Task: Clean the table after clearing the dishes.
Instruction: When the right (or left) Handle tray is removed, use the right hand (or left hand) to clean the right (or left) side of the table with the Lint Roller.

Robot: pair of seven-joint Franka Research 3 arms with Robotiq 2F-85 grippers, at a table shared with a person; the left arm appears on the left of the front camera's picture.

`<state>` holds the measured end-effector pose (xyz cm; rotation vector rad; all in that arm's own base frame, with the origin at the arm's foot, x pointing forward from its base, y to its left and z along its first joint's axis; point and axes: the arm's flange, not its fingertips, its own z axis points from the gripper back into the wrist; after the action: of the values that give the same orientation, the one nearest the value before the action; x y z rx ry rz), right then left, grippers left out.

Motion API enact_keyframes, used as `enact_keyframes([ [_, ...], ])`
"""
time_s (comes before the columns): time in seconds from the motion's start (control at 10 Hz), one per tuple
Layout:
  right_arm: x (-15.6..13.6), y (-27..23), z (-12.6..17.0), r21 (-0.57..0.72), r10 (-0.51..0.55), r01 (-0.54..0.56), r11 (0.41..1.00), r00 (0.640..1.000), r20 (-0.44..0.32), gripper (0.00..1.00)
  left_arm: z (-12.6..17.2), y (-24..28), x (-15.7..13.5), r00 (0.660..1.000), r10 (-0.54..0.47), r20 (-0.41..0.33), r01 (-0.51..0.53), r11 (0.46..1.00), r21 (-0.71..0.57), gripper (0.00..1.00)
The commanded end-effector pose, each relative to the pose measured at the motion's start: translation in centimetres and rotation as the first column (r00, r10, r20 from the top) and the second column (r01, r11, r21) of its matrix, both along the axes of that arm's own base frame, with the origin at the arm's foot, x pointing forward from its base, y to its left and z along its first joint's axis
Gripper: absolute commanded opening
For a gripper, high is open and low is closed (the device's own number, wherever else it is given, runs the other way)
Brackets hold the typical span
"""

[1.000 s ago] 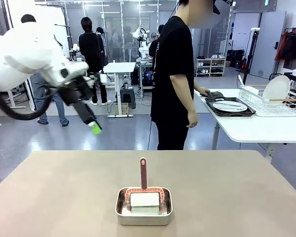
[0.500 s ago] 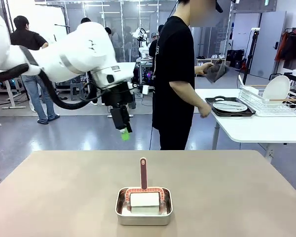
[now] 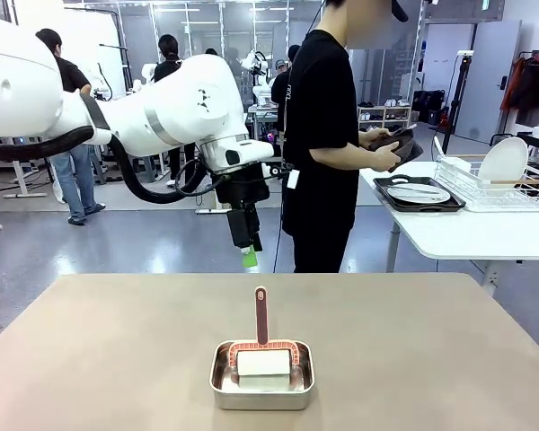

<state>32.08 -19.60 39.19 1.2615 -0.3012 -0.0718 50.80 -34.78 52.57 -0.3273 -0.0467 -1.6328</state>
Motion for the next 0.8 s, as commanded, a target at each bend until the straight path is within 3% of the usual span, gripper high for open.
enact_keyframes([
  [0.0, -0.1, 0.1, 0.1, -0.002, -0.008, 0.008, 1.0, 1.0, 0.005, 1.0, -0.9, -1.1, 0.6, 1.0, 0.007, 0.018, -0.008, 0.999, 0.051, 1.0],
  [0.7, -0.1, 0.1, 0.1, -0.002, -0.008, 0.008, 1.0, 1.0, 0.005, 1.0, -5.3, -2.9, 0.8, 0.999, 0.045, 0.006, -0.045, 0.994, 0.103, 1.0],
])
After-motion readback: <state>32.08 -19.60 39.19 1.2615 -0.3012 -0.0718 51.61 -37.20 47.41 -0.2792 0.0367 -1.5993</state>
